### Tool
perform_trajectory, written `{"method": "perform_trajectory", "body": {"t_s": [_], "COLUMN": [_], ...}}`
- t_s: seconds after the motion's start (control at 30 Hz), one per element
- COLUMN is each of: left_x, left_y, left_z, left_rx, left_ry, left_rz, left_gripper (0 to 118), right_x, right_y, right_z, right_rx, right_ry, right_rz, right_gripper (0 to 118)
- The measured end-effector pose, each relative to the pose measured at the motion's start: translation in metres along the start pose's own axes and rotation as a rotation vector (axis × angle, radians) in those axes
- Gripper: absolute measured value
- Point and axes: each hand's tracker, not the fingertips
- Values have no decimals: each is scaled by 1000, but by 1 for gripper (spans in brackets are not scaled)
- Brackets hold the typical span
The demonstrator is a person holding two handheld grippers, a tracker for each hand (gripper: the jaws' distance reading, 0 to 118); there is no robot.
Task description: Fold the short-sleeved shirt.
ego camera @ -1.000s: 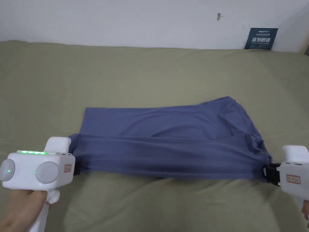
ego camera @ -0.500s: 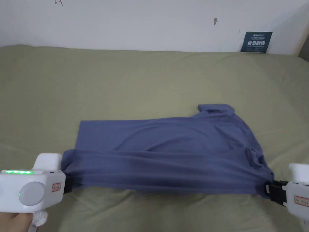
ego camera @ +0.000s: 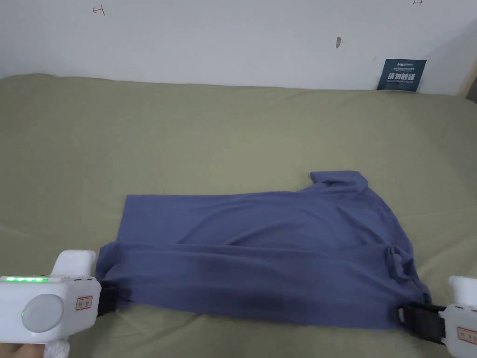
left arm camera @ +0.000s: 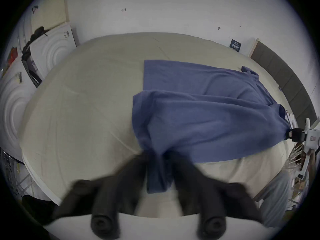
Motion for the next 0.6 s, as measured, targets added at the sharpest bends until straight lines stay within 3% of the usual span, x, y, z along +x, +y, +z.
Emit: {"method": "perform_trajectory", "body": {"t_s": [0.03,0.07,0.1,0.13,0.23,0.27,0.3,0.33,0.37,0.53,0.6], "left_x": [-1,-1,1,2,8,10,12,14,16,10,7], "left_y": [-1,-3,-3,1,18,30,39,50,59,121,144], "left_z": [-1,-1,3,8,15,15,14,9,2,-43,-63], "left_rx": [-9,3,25,66,113,118,129,136,155,135,124], "left_ry": [-1,0,22,57,69,63,57,49,66,38,87], "left_rz": [1,5,1,-23,-33,-33,-31,-32,-19,1,-9], "left_gripper": [60,106,118,118,108,89,55,5,0,0,3], "right_x": [-1,0,-6,-10,-32,-39,-33,-36,-40,-63,-45], "right_y": [-1,2,-1,4,22,34,45,56,67,114,134], "right_z": [-2,11,15,20,39,40,28,23,17,-6,-34], "right_rx": [-27,116,47,55,119,120,148,180,193,183,140], "right_ry": [-2,-5,20,-24,-2,-6,-10,-16,-42,-37,-17], "right_rz": [-7,30,28,51,72,72,76,74,67,52,53], "right_gripper": [115,111,104,104,102,93,72,37,0,0,0]}}
